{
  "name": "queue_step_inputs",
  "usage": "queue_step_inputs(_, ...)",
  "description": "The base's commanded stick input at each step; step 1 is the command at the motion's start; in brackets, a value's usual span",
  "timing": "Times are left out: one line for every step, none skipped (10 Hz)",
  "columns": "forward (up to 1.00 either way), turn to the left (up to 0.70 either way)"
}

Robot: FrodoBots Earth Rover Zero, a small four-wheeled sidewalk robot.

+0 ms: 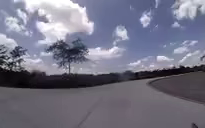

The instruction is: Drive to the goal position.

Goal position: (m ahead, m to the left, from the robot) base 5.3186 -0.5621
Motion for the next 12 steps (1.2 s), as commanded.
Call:
queue_step_inputs(0.85,0.00)
queue_step_inputs(0.85,0.00)
queue_step_inputs(0.85,0.00)
queue_step_inputs(0.85,-0.13)
queue_step_inputs(0.85,-0.28)
queue_step_inputs(0.85,-0.34)
queue_step_inputs(0.85,-0.34)
queue_step_inputs(0.85,-0.26)
queue_step_inputs(0.85,0.00)
queue_step_inputs(0.85,0.00)
queue_step_inputs(0.85,0.00)
queue_step_inputs(0.85,0.00)
